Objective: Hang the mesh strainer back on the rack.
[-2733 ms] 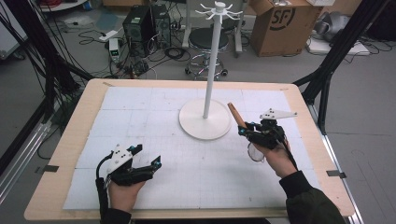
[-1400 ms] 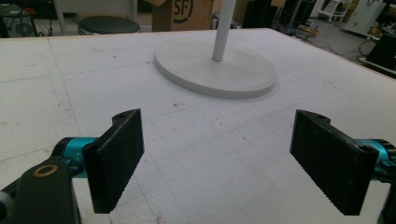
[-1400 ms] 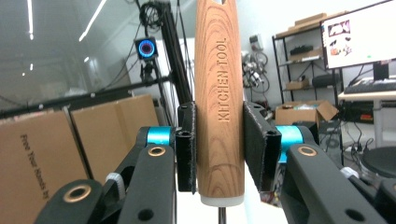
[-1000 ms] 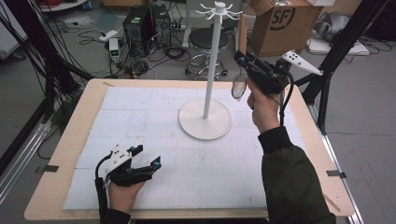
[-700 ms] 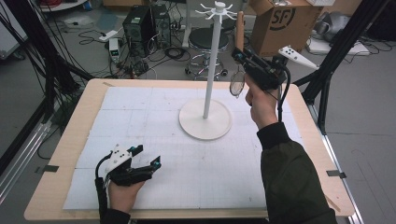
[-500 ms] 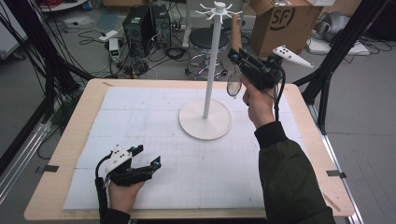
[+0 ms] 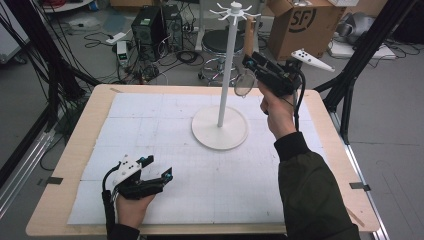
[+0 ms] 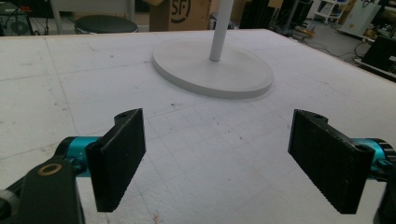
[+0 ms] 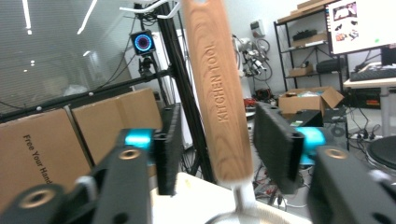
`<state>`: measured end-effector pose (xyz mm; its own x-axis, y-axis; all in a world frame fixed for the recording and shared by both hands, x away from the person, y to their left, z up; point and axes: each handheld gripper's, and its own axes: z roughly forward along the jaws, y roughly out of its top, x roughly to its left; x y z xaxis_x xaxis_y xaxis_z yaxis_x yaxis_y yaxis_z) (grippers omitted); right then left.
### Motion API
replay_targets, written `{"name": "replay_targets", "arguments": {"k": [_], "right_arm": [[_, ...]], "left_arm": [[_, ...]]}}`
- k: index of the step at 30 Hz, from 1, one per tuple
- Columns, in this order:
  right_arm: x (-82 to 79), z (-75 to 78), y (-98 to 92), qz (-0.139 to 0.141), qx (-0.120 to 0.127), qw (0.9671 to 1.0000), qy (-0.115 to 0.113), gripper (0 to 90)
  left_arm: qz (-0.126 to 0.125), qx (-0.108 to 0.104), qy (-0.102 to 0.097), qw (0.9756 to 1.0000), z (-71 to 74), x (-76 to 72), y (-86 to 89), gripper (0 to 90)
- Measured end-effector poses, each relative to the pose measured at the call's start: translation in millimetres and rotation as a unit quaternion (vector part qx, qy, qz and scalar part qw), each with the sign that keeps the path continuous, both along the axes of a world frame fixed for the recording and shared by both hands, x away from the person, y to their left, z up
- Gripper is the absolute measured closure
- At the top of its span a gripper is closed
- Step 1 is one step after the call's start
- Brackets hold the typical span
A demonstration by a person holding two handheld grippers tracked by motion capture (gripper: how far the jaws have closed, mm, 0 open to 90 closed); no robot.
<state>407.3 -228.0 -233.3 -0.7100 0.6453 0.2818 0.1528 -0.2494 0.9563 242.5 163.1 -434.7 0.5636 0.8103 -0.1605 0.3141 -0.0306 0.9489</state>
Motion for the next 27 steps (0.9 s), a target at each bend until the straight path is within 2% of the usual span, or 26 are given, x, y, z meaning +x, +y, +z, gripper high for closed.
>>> {"name": "replay_targets", "arguments": {"k": [2,3,5,9,11,15,20,27], "right_arm": [[-0.9,-1.3,-2.5,-0.01,0.005,0.9999,0.005,38.3],[-2.1,-2.4,-3.8,-0.013,0.001,0.9999,0.01,37.9],[-5.1,-5.3,-5.7,-0.014,-0.018,0.9996,0.019,35.0],[-13.3,-16.3,-7.9,-0.001,-0.061,0.9982,0.004,32.4],[-16.9,-22.4,-7.9,0.012,-0.08,0.9967,0.009,28.5],[-24.9,-30.9,-10.1,0.021,-0.087,0.996,0.009,22.1],[-35.4,-41.3,-16.5,0.024,-0.081,0.9964,0.006,22.0],[-45.1,-59.2,-27.2,0.023,-0.075,0.9966,0.022,21.8]], "left_arm": [[0.0,-0.001,0.0,1.0,0.2,-0.4,0.0,19.4],[0.0,0.0,-0.001,1.0,0.3,-0.5,0.1,19.5],[-0.001,-0.002,-0.002,1.0,0.3,-0.2,-0.1,19.5],[-0.004,0.0,-0.002,1.0,0.1,0.8,-2.3,19.4],[-0.005,0.002,-0.004,1.0,0.4,0.5,-3.0,19.4],[-0.004,0.003,-0.005,1.0,0.9,-0.6,-4.0,19.4],[-0.006,0.005,-0.005,1.0,1.0,-0.7,-4.8,19.4],[-0.007,0.009,-0.007,0.9999,0.4,-0.7,-5.5,19.3]]}}
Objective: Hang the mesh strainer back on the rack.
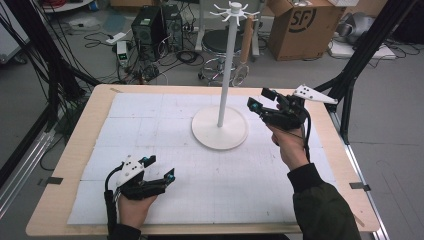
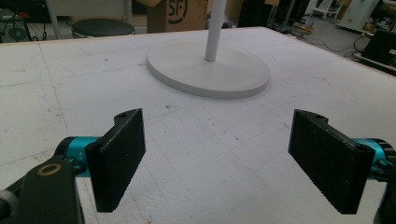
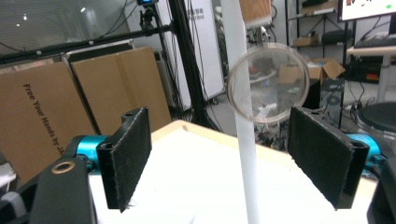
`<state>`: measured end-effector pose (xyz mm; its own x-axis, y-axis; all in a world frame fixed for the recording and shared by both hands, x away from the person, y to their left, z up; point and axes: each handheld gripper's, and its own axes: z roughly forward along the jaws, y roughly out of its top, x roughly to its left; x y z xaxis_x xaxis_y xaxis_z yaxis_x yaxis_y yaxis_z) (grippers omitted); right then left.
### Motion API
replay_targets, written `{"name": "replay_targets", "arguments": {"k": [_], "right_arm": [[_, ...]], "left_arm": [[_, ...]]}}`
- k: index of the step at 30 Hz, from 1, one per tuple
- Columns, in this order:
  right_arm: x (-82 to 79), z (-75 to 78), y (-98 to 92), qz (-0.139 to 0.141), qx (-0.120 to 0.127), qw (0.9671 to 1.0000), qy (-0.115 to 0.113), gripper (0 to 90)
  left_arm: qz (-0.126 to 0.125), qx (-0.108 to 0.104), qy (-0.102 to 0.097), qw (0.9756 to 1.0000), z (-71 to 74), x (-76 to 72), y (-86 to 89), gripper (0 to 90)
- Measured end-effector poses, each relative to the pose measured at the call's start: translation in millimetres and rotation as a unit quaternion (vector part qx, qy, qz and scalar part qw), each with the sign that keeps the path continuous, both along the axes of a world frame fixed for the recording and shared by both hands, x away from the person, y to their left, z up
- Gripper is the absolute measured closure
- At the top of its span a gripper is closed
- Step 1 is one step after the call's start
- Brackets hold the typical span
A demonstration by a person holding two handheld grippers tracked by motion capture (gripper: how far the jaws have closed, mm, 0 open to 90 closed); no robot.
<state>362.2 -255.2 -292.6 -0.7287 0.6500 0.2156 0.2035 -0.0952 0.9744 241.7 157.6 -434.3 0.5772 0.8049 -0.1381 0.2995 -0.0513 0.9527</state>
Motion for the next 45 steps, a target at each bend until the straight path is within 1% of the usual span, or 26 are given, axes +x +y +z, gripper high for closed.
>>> {"name": "replay_targets", "arguments": {"k": [5,6,8,9,12,14,16,17,18,19,20,21,22,23,24,25,26,29,30,31,36,38,39,40,43,45], "right_arm": [[-11.6,-17.1,-10.3,-0.005,-0.001,1.0,0.008,21.7],[-13.5,-19.6,-12.0,-0.008,-0.003,0.9999,0.01,21.7],[-17.2,-27.2,-17.4,-0.02,-0.012,0.9996,0.015,21.4],[-18.1,-30.6,-20.4,-0.022,-0.008,0.9995,0.019,21.3],[-19.3,-38.0,-26.8,-0.025,-0.01,0.9992,0.03,21.1],[-22.4,-43.0,-31.5,-0.024,-0.006,0.9991,0.034,21.1],[-25.9,-47.3,-34.2,-0.025,-0.012,0.9989,0.037,20.8],[-28.1,-49.3,-35.0,-0.028,-0.017,0.9986,0.043,20.6],[-30.5,-52.1,-36.4,-0.031,-0.022,0.9985,0.039,20.6],[-33.4,-54.9,-37.2,-0.038,-0.028,0.9981,0.039,20.1],[-35.3,-56.8,-37.0,-0.049,-0.038,0.9969,0.048,19.9],[-36.8,-59.3,-38.0,-0.047,-0.044,0.9968,0.048,19.9],[-38.9,-61.7,-39.8,-0.041,-0.043,0.9971,0.047,19.6],[-40.6,-62.9,-40.4,-0.045,-0.047,0.9966,0.051,19.5],[-42.8,-64.2,-41.8,-0.046,-0.051,0.9965,0.047,19.5],[-45.0,-65.7,-43.5,-0.045,-0.049,0.9968,0.045,19.5],[-46.8,-67.3,-45.2,-0.045,-0.048,0.9967,0.047,19.5],[-51.4,-72.7,-50.3,-0.05,-0.045,0.9958,0.062,19.8],[-52.1,-74.0,-51.4,-0.056,-0.05,0.995,0.066,18.7],[-53.4,-75.5,-52.6,-0.061,-0.054,0.9945,0.066,17.9],[-60.6,-85.6,-59.7,-0.074,-0.043,0.9944,0.062,18.0],[-63.5,-90.9,-61.6,-0.079,-0.043,0.9936,0.068,17.9],[-65.2,-93.8,-62.6,-0.077,-0.042,0.9938,0.068,18.0],[-66.1,-96.7,-63.7,-0.077,-0.045,0.9937,0.067,18.0],[-70.4,-103.5,-65.3,-0.075,-0.048,0.9932,0.076,18.1],[-73.0,-106.8,-65.5,-0.076,-0.055,0.9926,0.078,18.1]], "left_arm": [[-0.001,-0.003,-0.004,1.0,1.1,-1.2,0.1,19.2],[-0.001,0.001,-0.005,1.0,1.1,-1.2,-0.1,19.2],[-0.002,0.001,-0.002,1.0,0.8,-1.2,-0.6,19.2],[-0.002,0.001,-0.002,1.0,0.8,-1.4,-0.6,19.2],[-0.005,0.0,-0.005,1.0,1.0,-1.6,-0.8,19.3],[-0.005,0.0,-0.004,1.0,0.9,-1.8,-1.7,19.2],[-0.007,0.003,-0.005,1.0,0.9,-1.8,-2.0,19.2],[-0.008,0.002,-0.005,1.0,0.7,-2.1,-2.5,19.2],[-0.01,0.002,-0.007,0.9999,0.6,-2.2,-2.5,19.2],[-0.012,0.001,-0.008,0.9999,0.6,-2.7,-2.5,19.1],[-0.012,0.001,-0.008,0.9999,0.9,-3.0,-2.8,19.1],[-0.013,0.001,-0.01,0.9999,1.0,-3.0,-3.2,19.1],[-0.014,0.001,-0.011,0.9998,1.2,-3.2,-3.5,19.1],[-0.016,0.003,-0.012,0.9998,1.4,-3.1,-3.6,19.1],[-0.017,0.002,-0.011,0.9998,1.5,-3.2,-4.2,19.1],[-0.018,0.001,-0.012,0.9998,1.5,-3.1,-4.8,19.1],[-0.017,0.002,-0.012,0.9998,1.5,-3.1,-5.0,19.1],[-0.018,0.003,-0.012,0.9998,1.5,-3.1,-5.1,19.1],[-0.017,0.004,-0.012,0.9998,1.5,-3.0,-5.2,19.1],[-0.017,0.004,-0.012,0.9998,1.4,-2.9,-5.2,19.1],[-0.017,0.003,-0.011,0.9998,1.3,-2.9,-5.5,19.1],[-0.017,0.004,-0.01,0.9998,1.2,-2.8,-5.7,19.1],[-0.018,0.003,-0.01,0.9998,1.1,-2.8,-5.7,19.1],[-0.018,0.003,-0.01,0.9998,1.1,-2.8,-5.7,19.1],[-0.018,0.003,-0.01,0.9998,1.0,-2.7,-5.6,19.1],[-0.019,0.002,-0.01,0.9998,1.0,-2.8,-5.7,19.1]]}}
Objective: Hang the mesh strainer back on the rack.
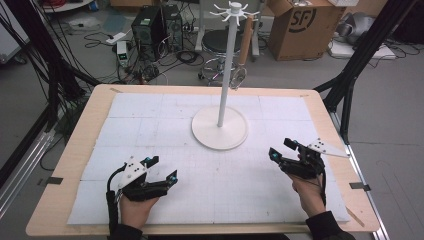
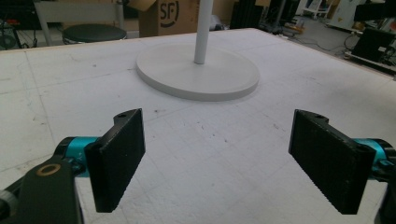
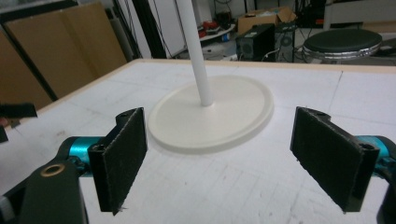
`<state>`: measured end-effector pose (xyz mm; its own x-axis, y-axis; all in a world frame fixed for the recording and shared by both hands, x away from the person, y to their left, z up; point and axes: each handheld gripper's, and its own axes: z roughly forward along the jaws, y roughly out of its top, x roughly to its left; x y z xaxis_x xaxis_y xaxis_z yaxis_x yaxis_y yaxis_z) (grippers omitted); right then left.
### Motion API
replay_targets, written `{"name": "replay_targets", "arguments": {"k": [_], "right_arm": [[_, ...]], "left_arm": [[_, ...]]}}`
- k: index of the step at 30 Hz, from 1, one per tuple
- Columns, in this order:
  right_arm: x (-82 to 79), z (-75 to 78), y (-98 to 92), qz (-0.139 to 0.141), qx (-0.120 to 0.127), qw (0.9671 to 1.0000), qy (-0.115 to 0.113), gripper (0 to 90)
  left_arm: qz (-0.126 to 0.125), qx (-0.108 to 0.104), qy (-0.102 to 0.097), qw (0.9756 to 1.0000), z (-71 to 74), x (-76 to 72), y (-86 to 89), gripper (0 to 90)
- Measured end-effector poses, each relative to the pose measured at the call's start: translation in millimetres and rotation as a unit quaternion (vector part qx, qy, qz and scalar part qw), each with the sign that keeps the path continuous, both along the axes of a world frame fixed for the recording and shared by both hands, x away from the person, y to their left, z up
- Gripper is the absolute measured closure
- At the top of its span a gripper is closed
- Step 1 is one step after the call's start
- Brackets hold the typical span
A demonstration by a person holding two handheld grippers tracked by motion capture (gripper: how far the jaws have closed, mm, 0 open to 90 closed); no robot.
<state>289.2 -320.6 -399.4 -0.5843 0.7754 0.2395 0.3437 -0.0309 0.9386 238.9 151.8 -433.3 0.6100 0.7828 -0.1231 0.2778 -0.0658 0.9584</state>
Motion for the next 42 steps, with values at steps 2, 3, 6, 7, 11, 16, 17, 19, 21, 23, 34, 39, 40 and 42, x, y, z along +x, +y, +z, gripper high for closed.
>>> {"name": "replay_targets", "arguments": {"k": [2,3,6,7,11,16,17,19,21,23,34,39,40,42], "right_arm": [[-2.6,-2.9,-0.1,0.003,-0.007,1.0,0.001,18.2],[-3.8,-4.3,-0.1,0.003,-0.009,1.0,0.001,18.1],[-6.7,-7.4,-1.3,0.005,-0.008,0.9999,0.005,18.2],[-7.6,-8.1,-1.8,0.004,-0.009,0.9999,0.005,18.1],[-12.1,-13.1,-4.1,0.004,-0.018,0.9998,0.008,18.1],[-20.5,-24.7,-6.1,-0.005,-0.047,0.9989,0.004,18.1],[-22.0,-26.5,-6.3,-0.007,-0.047,0.9989,0.006,18.1],[-23.4,-28.5,-7.4,-0.004,-0.046,0.9989,0.007,18.1],[-24.8,-28.6,-7.7,-0.004,-0.049,0.9987,0.008,18.1],[-27.6,-29.7,-7.9,-0.004,-0.051,0.9987,0.008,18.1],[-30.3,-32.8,-6.4,0.008,-0.058,0.9983,0.006,18.1],[-30.9,-31.2,-8.1,0.002,-0.056,0.9984,-0.005,18.0],[-31.3,-31.0,-8.0,-0.001,-0.058,0.9983,-0.005,18.0],[-31.0,-31.5,-7.2,0.002,-0.059,0.9982,-0.002,18.0]], "left_arm": [[-0.002,0.0,-0.001,1.0,0.0,0.1,-0.1,19.1],[-0.003,0.0,-0.001,1.0,0.0,0.1,-0.1,19.1],[-0.004,-0.002,0.0,1.0,-0.5,0.0,-0.7,19.1],[-0.005,-0.002,0.001,1.0,-0.5,-0.1,-0.5,19.1],[-0.01,-0.003,0.001,0.9999,-0.6,-0.4,-0.6,19.1],[-0.017,-0.001,0.001,0.9999,-1.5,-0.5,-2.2,19.1],[-0.016,-0.001,0.0,0.9999,-1.6,-0.8,-2.4,19.1],[-0.016,0.0,0.0,0.9999,-1.7,-0.9,-2.4,19.1],[-0.018,-0.001,0.001,0.9998,-2.0,-0.4,-2.4,19.1],[-0.019,-0.002,0.001,0.9998,-2.0,-0.1,-2.7,19.1],[-0.02,-0.002,0.004,0.9998,-2.5,1.1,-2.9,19.1],[-0.023,0.0,0.011,0.9997,-3.6,2.4,-4.7,19.1],[-0.024,0.0,0.012,0.9996,-3.7,2.5,-4.7,19.1],[-0.024,0.0,0.013,0.9996,-3.9,2.5,-4.8,19.1]]}}
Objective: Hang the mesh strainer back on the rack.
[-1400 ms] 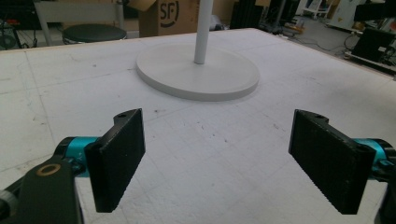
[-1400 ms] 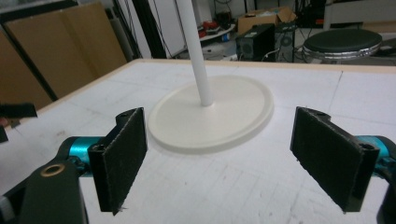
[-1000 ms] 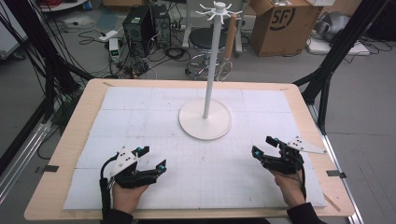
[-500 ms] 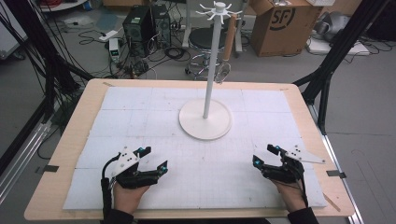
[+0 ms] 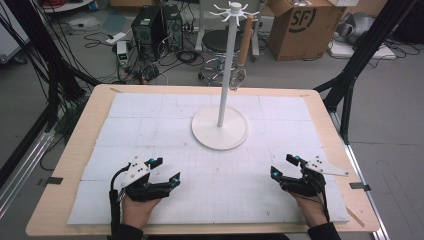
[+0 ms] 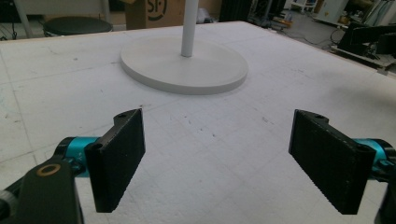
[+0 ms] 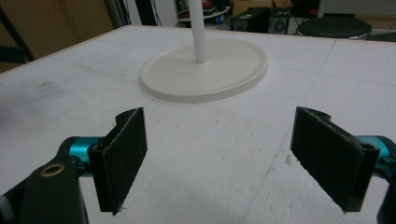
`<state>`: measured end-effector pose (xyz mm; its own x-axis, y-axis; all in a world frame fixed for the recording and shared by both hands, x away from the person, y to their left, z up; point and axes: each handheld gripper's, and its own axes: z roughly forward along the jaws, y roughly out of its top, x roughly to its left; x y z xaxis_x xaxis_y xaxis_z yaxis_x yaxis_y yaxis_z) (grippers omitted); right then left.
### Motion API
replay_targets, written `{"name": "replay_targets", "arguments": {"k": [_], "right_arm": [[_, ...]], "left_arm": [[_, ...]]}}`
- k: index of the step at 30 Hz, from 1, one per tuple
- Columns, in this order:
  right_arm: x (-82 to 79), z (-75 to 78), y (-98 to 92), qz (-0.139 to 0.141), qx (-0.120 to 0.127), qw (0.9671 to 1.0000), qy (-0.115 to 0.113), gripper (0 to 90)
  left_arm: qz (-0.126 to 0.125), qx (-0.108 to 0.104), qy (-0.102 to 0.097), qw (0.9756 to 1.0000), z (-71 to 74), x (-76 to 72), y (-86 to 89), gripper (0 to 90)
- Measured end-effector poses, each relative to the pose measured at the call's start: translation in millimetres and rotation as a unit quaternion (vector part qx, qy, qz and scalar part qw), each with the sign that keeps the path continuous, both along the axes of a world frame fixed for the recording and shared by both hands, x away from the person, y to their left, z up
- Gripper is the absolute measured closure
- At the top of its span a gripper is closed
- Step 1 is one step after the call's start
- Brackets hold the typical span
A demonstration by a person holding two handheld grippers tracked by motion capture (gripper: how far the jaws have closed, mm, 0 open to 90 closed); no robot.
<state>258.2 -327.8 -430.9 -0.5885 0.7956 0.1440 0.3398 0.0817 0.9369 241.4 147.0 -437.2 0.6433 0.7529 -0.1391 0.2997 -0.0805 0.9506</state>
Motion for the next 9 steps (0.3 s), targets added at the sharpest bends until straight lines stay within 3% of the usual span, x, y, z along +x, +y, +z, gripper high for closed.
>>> {"name": "replay_targets", "arguments": {"k": [9], "right_arm": [[0.5,0.4,3.6,0.004,0.002,1.0,-0.002,17.5]], "left_arm": [[-0.002,0.003,0.004,1.0,-0.7,1.1,0.0,19.1]]}}
